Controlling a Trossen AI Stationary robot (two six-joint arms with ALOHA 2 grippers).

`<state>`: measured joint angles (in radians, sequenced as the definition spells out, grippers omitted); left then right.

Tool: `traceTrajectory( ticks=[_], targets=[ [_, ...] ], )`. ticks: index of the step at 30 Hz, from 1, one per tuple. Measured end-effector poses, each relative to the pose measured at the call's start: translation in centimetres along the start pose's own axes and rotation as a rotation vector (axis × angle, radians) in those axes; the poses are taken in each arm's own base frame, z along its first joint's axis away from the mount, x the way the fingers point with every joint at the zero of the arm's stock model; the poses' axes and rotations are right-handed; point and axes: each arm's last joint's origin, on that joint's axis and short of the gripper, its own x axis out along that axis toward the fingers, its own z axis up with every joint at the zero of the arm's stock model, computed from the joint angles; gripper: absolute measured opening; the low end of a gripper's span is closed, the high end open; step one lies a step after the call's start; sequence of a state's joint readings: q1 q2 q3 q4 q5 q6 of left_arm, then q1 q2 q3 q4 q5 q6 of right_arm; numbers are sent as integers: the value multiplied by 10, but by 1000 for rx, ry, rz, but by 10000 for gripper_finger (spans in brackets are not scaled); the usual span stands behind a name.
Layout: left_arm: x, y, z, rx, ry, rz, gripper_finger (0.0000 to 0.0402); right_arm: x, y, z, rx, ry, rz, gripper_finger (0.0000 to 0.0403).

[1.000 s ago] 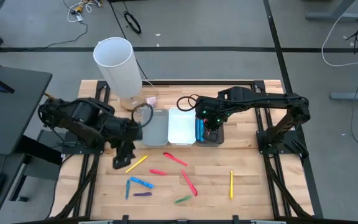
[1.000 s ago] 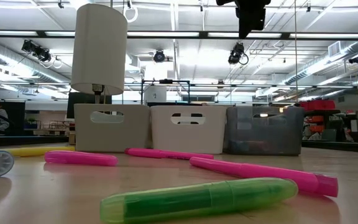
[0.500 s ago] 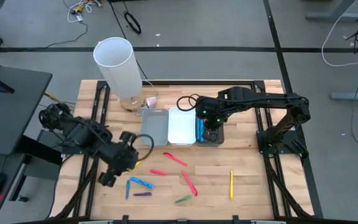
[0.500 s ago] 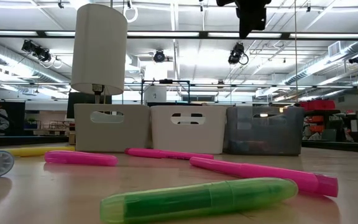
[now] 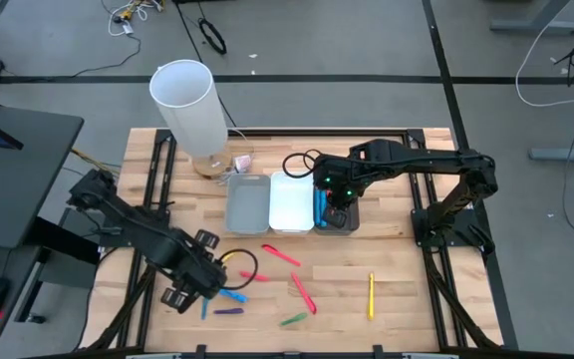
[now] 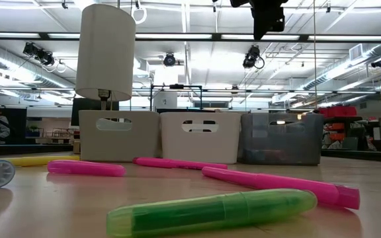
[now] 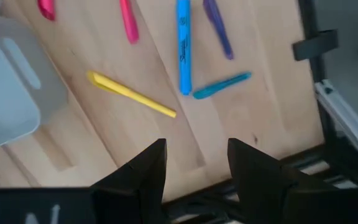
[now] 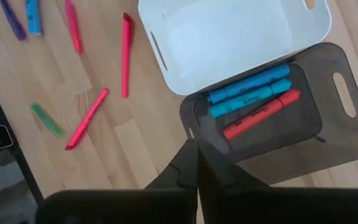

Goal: Pick & Place Markers
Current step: Put the blue marker pen into the black bin

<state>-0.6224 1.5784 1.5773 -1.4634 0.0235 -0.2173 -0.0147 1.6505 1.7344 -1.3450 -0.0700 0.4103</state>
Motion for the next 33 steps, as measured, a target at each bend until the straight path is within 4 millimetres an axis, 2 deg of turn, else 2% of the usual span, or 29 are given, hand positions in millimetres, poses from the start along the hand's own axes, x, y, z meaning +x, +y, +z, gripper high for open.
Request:
traceTrajectory(
  ticks=[14, 24, 33],
  targets=[
    [78, -7, 8, 5, -111, -42, 178, 0, 0, 0, -7, 3, -2, 2],
    [122, -10, 3, 6, -68, 4, 178, 0, 0, 0, -7, 2, -2, 2],
    [161, -12, 16, 10, -2, 36, 178, 0, 0, 0, -10, 2, -2, 2]
  ],
)
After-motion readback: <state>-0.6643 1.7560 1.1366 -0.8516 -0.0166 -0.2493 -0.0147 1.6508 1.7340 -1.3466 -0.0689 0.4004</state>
